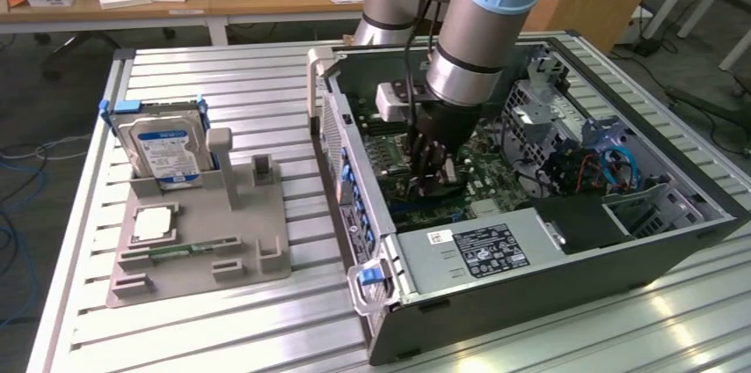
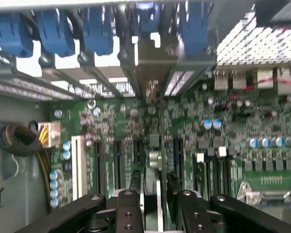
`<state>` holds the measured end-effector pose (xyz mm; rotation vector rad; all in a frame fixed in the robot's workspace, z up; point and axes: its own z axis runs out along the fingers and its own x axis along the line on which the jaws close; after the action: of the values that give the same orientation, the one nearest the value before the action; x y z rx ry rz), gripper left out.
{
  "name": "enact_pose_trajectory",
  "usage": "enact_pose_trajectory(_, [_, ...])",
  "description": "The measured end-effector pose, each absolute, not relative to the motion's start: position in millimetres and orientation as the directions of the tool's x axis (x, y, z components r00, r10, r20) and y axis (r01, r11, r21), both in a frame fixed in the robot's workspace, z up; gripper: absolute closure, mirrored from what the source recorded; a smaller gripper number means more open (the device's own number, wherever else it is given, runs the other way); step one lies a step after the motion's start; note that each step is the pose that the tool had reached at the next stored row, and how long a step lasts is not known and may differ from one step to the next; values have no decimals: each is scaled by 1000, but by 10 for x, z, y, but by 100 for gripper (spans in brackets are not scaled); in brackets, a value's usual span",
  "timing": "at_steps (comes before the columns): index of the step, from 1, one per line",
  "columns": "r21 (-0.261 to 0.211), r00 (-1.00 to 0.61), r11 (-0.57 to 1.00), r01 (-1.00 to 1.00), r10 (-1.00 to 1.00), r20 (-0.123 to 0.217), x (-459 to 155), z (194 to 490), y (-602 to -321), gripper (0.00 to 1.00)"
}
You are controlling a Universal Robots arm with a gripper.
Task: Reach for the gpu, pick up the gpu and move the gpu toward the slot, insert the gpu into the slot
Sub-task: 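Insert the gpu into the slot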
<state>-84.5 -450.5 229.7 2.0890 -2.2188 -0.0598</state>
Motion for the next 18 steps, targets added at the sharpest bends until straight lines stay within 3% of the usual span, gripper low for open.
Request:
enact_pose_trajectory(5, [23,-61,62,-998,-997,45,-857,2296,-4494,65])
enact_pose_trajectory(18, [20,-26,27,-999,-999,45,-858,2296,-4494,65])
